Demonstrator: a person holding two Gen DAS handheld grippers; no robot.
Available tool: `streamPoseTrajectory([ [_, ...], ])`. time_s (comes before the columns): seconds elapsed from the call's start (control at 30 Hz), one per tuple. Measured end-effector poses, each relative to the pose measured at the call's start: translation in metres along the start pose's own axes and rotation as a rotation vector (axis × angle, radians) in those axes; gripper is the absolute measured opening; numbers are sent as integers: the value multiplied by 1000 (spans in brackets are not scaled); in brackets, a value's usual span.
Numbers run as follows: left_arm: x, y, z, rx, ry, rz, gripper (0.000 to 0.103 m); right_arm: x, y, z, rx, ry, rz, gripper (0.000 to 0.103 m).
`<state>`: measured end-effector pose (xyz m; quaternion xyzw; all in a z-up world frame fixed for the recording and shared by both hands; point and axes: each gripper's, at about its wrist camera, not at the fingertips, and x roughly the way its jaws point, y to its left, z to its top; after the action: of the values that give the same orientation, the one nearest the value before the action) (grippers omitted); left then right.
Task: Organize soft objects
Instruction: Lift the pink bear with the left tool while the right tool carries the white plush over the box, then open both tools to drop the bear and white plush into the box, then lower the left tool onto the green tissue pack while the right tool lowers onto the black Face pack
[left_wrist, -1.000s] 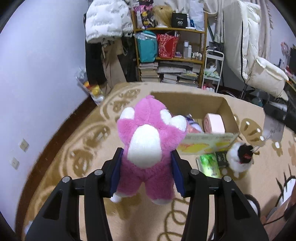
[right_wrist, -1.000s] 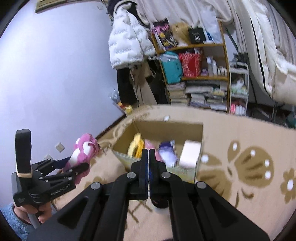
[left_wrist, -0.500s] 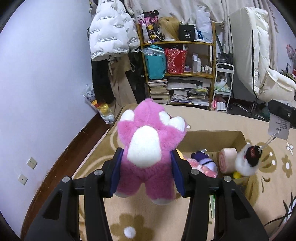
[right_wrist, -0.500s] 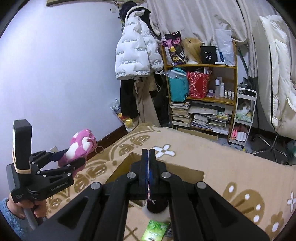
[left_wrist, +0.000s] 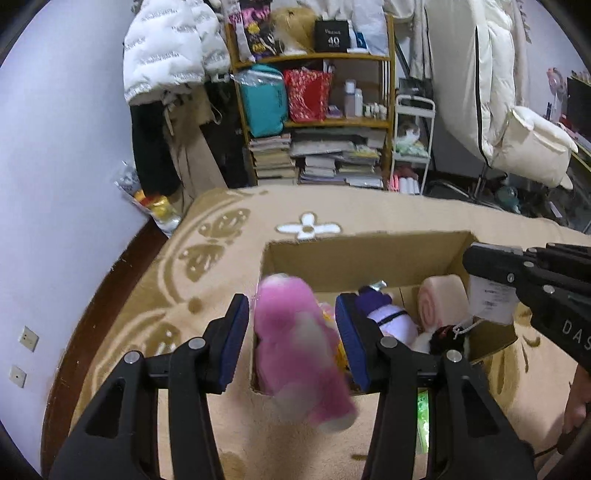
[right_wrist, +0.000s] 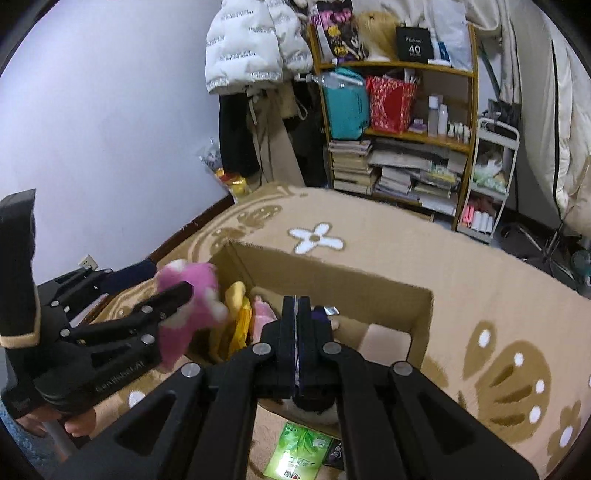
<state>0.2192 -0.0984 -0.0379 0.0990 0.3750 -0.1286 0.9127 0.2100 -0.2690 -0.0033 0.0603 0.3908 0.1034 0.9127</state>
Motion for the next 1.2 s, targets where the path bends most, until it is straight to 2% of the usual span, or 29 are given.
streamPoseTrajectory([
  [0.13, 7, 8, -1, -43, 19, -2, 48, 8, -6, -2, 14, 21, -2, 7],
  [0.2, 8, 14, 0, -61, 24, -5, 54, 9, -9, -3, 30, 28, -2, 9],
  [0.27, 7, 19, 0, -73, 24, 4, 62, 8, -12, -4, 45, 30, -2, 17],
  [0.33, 3, 24, 0, -86, 20, 7, 69, 7, -14, -6, 56, 35, -4, 44],
  [0.4, -1, 28, 0, -99, 8, 7, 76, 4, -16, -7, 67, 33, -5, 56],
  [0.47, -6, 29, 2, -102, -3, 5, 82, -1, -17, -9, 76, 25, -4, 62],
  [0.53, -14, 30, 2, -100, -17, 8, 88, -6, -19, -12, 82, 33, -10, 76],
  [0.6, -20, 28, 2, -97, -20, 18, 98, -10, -19, -14, 84, 40, -16, 86],
  [0.83, -39, 19, -10, -65, -20, 85, 101, -28, -17, -25, 68, 52, -36, 97],
  [0.9, -44, 19, -15, -88, -21, 91, 101, -34, -18, -30, 69, 48, -39, 98],
  [1.0, -51, 15, -25, -108, -5, 57, 101, -44, -19, -38, 85, 42, -17, 98],
  [1.2, -62, -6, -42, -80, 20, 100, 101, -52, -23, -57, 91, 47, -3, 98],
])
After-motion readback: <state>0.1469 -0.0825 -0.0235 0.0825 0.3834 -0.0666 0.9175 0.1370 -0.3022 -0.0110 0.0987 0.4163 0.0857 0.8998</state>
